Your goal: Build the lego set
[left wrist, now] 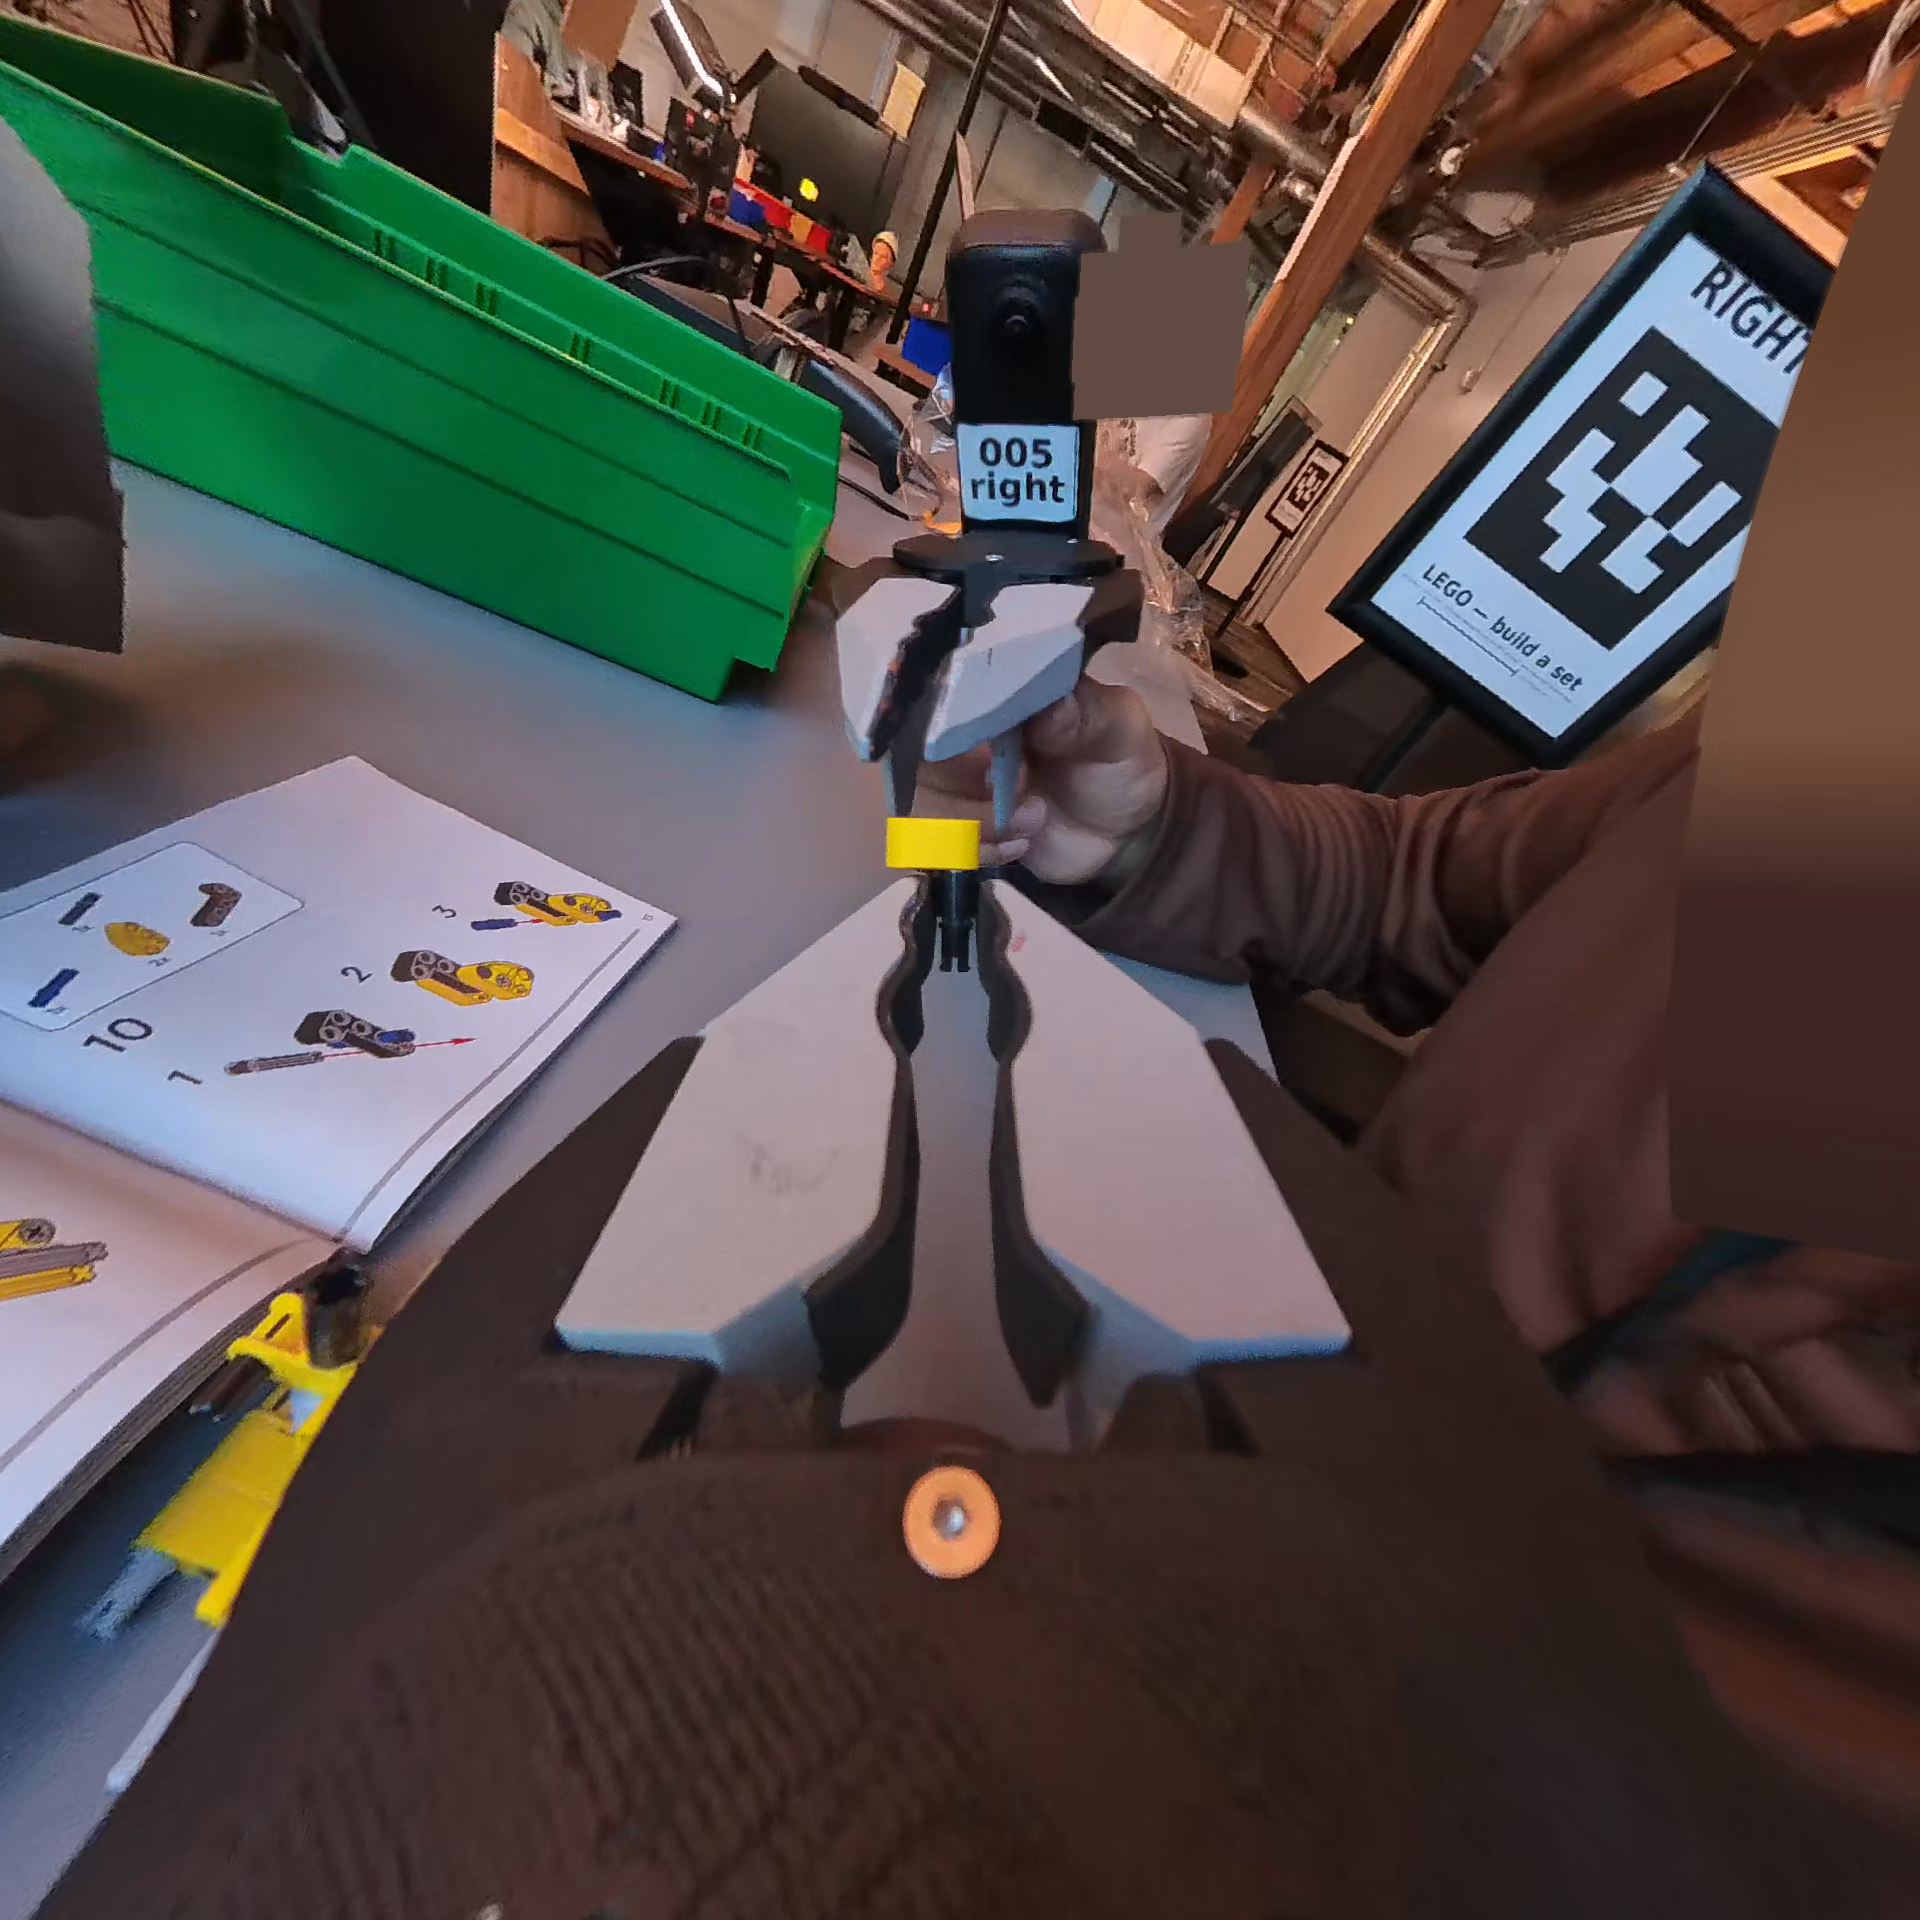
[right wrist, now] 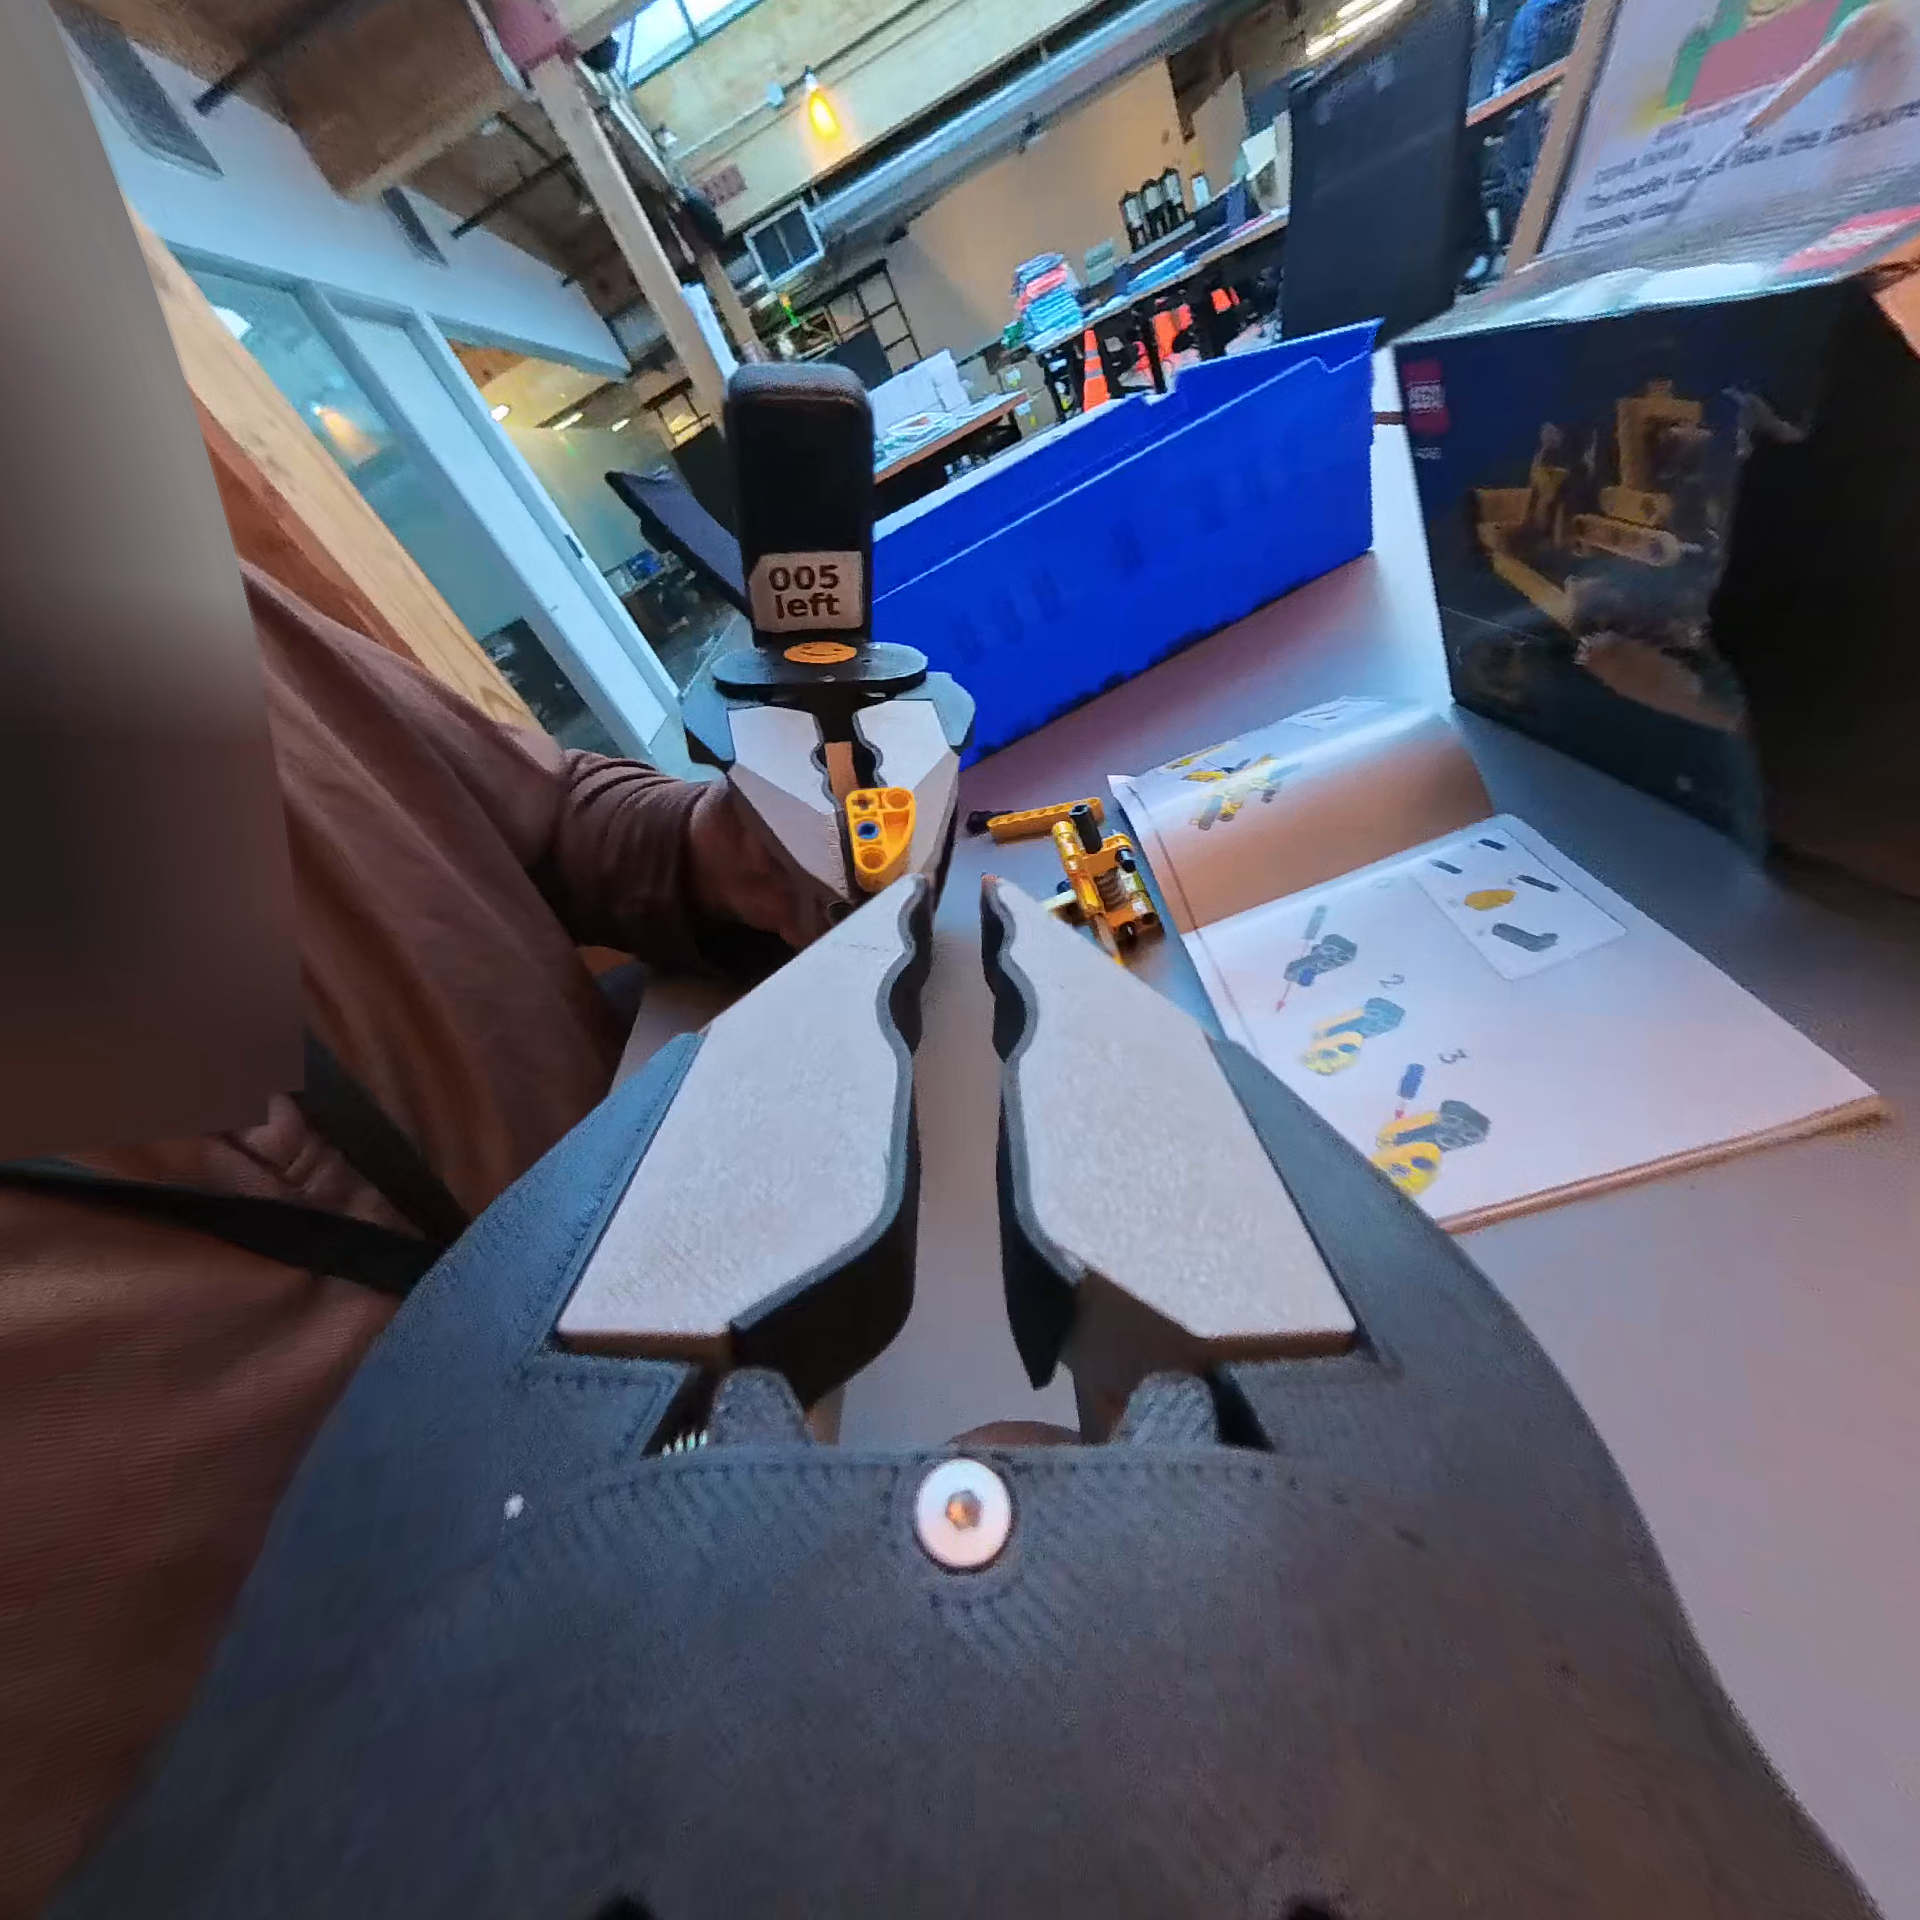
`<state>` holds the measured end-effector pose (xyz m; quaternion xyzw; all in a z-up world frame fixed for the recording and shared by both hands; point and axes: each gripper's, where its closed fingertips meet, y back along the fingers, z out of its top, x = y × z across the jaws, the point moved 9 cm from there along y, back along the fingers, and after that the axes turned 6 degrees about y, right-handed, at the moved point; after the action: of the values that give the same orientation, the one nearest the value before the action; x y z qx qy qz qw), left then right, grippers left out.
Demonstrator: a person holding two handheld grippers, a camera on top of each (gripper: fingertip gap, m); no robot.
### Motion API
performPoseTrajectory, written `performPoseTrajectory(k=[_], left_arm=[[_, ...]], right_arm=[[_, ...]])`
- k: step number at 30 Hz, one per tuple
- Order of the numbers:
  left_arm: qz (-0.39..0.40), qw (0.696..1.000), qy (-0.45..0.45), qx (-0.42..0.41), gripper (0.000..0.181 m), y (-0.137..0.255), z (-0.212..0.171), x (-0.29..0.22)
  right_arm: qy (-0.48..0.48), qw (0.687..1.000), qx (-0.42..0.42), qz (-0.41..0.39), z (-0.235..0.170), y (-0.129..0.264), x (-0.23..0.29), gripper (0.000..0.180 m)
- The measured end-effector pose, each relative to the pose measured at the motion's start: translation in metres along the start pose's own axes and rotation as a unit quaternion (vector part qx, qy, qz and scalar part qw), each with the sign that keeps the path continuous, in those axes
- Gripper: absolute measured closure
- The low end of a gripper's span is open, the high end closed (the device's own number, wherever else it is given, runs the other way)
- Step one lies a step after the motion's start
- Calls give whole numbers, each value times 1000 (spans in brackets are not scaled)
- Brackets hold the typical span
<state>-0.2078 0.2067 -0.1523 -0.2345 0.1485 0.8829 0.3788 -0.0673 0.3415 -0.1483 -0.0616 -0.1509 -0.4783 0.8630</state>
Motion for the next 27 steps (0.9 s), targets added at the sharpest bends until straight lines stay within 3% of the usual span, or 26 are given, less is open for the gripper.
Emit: performPoseTrajectory(k=[9,27], left_arm=[[23,998,-52,12,177,2,-1,-5],[37,996,-81,-14,177,5,3,-6]], right_arm=[[71,996,46,23,-2,-8,17,178],[61,995,67,33,-9,-13,14,173]])
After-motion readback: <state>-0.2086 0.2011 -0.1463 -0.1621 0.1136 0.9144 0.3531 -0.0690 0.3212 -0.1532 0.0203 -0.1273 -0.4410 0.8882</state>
